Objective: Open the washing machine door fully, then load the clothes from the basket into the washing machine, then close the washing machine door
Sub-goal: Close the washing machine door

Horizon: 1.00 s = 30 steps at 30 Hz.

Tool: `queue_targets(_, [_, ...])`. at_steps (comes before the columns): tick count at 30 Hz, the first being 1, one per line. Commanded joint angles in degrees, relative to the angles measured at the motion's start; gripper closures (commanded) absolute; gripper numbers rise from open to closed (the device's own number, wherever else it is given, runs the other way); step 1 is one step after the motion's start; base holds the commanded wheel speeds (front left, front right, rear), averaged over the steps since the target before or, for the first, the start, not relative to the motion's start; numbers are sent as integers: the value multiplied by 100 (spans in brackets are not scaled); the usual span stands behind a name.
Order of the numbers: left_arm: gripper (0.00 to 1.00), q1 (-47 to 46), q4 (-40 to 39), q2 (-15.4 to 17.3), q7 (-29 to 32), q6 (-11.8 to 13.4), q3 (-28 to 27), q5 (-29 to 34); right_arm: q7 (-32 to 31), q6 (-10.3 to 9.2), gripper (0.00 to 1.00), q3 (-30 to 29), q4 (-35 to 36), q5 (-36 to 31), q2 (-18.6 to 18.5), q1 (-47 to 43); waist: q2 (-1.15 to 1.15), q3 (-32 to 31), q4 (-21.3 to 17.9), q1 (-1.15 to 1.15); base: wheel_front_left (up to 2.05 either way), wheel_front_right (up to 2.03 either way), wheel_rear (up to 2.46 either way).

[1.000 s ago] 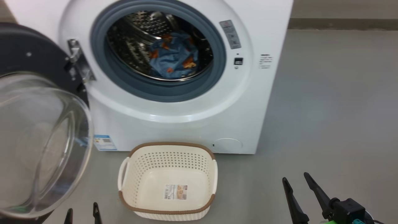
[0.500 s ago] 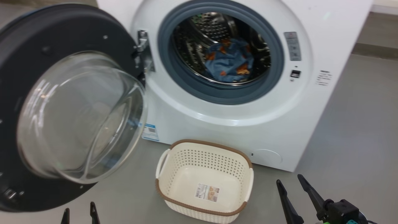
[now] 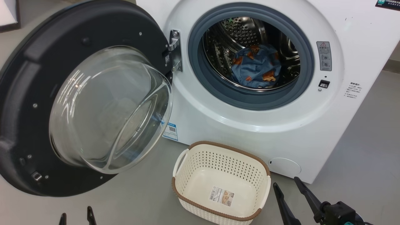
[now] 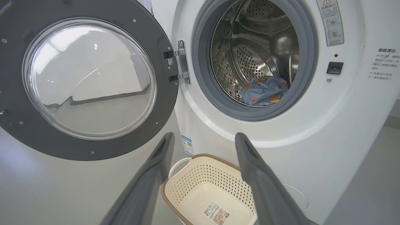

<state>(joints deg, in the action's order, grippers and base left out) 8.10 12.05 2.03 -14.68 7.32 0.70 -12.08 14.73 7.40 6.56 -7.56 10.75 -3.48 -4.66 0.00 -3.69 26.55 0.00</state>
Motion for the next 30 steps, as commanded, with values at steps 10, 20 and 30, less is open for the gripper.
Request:
queue_targets(10, [100,-54,-127,85,-32,13,-167,-236,27,9,0,178,102,65,-38,256,0,18,14,0,0,0,0])
queue_targets(20, [100,-135,-370,85,-32,-64,-542,-1572,27,9,0,124,110,54,-32,199,0,64,60,0,0,0,0])
queue_targets(30, [100,-953,-222,98,-4,-758,-2146,-5586,27,9,0,116,97,34,-20,193,0,212,179,0,0,0,0])
